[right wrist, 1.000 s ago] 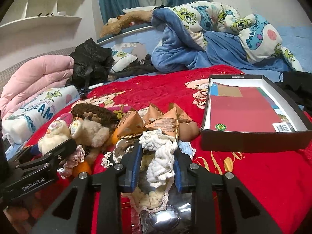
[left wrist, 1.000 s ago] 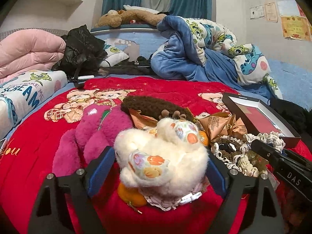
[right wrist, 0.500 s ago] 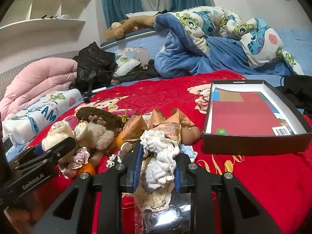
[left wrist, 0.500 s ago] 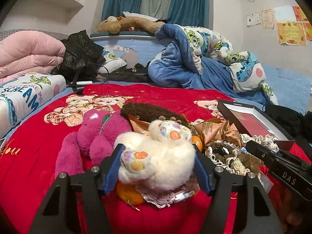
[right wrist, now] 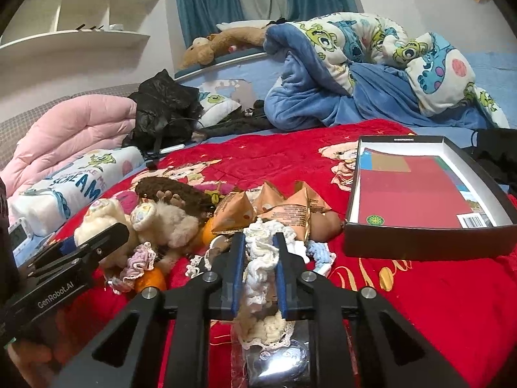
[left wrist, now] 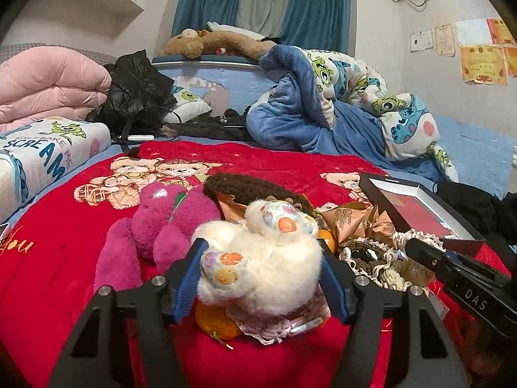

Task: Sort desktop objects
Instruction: 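Lift the plush and scrunchie and carry both toward the open black box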

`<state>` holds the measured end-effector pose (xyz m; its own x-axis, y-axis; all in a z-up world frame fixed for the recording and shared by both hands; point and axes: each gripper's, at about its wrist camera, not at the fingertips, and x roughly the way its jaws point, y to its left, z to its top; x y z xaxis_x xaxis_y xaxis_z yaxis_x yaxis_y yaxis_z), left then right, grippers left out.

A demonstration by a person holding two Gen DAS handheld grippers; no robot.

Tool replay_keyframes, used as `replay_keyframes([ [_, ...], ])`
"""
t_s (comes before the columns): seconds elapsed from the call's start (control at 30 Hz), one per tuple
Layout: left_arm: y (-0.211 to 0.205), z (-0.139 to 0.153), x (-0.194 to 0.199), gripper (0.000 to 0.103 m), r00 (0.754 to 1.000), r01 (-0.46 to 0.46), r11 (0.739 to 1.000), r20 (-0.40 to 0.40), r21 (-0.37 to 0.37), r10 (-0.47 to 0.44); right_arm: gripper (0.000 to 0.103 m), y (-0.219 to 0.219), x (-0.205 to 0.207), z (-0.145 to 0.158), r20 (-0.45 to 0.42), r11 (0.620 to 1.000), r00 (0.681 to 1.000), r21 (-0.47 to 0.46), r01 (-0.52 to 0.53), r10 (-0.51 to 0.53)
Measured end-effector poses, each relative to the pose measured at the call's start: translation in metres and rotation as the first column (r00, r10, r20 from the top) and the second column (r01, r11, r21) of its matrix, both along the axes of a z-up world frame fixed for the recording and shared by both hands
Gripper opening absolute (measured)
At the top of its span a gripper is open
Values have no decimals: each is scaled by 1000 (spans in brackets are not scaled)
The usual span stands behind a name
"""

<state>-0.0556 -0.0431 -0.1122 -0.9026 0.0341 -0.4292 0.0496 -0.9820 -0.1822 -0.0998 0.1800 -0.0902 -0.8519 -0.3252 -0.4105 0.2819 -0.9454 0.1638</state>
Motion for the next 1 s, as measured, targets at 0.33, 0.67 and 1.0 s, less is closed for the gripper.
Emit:
replay_keyframes([
  [0.33, 1, 3, 1, 65, 1000, 6, 1000, -22, 19, -6, 13, 1, 6, 4, -36, 1000, 999, -12, -10, 9],
  [0.67, -13, 9, 2, 65, 1000, -5, 996, -25, 94, 7, 13, 10, 15, 6, -72, 998, 997, -56, 13, -17],
  [1.0, -12, 18, 13, 65, 999, -21, 996, -33, 82, 24, 13, 13, 13, 8, -66, 997, 998, -72, 16, -21],
])
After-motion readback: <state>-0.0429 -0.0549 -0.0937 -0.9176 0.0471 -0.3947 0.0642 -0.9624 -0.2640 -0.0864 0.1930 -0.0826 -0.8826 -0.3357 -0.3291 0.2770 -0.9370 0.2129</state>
